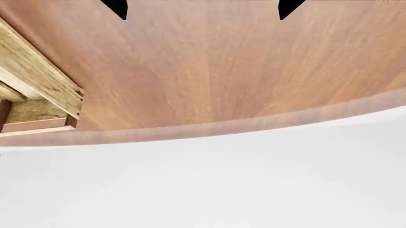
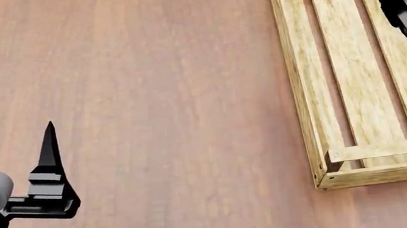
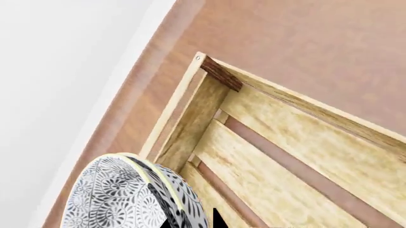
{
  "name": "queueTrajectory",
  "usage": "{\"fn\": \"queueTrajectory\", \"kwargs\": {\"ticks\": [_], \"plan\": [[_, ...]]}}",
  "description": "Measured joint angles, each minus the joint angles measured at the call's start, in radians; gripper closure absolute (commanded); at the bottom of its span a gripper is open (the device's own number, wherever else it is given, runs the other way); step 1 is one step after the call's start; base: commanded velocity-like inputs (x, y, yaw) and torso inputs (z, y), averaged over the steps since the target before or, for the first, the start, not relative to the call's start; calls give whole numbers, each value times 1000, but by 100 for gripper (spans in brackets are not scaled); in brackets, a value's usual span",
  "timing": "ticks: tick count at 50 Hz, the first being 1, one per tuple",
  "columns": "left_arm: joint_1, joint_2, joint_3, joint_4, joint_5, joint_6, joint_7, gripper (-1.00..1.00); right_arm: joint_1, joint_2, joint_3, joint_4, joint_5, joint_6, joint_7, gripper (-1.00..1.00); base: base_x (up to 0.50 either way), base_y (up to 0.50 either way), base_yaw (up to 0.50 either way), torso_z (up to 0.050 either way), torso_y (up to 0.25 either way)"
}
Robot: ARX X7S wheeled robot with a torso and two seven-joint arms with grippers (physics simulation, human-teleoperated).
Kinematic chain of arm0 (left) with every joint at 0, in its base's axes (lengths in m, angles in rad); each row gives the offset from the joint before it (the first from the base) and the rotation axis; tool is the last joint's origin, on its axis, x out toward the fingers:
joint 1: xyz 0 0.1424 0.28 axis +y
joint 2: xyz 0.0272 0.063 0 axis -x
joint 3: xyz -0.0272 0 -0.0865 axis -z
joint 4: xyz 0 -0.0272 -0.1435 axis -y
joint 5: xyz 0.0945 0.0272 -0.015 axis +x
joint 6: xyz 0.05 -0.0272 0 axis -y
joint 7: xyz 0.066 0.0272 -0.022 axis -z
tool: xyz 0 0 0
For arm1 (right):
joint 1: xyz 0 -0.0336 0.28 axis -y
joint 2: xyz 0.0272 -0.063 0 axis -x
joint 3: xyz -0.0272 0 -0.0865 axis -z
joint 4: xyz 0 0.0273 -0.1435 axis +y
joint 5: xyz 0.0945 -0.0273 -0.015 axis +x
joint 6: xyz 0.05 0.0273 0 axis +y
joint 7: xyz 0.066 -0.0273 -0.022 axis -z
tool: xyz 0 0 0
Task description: Stack the right bowl on the left bowl and place them in the tray.
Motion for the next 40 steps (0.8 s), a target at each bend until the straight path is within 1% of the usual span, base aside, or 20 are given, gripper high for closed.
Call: {"fn": "queueTrajectory", "kwargs": {"ticks": [15, 28, 37, 40], "plan": [[6, -5, -4, 4, -7, 3, -3, -100, -66, 60, 153, 1, 43, -18, 71, 100, 0, 0, 0, 1, 1], [8, -8, -6, 3, -14, 5, -6, -100, -97, 67, 206, 2, 43, -15, 82, 100, 0, 0, 0, 0, 1], [6, -12, 6, 1, -4, 0, -11, -100, -109, 66, 216, 3, 41, -15, 80, 100, 0, 0, 0, 0, -232], [7, -13, 8, 0, -3, 1, -11, -100, -114, 64, 213, 2, 41, -15, 80, 100, 0, 0, 0, 0, -123]]}}
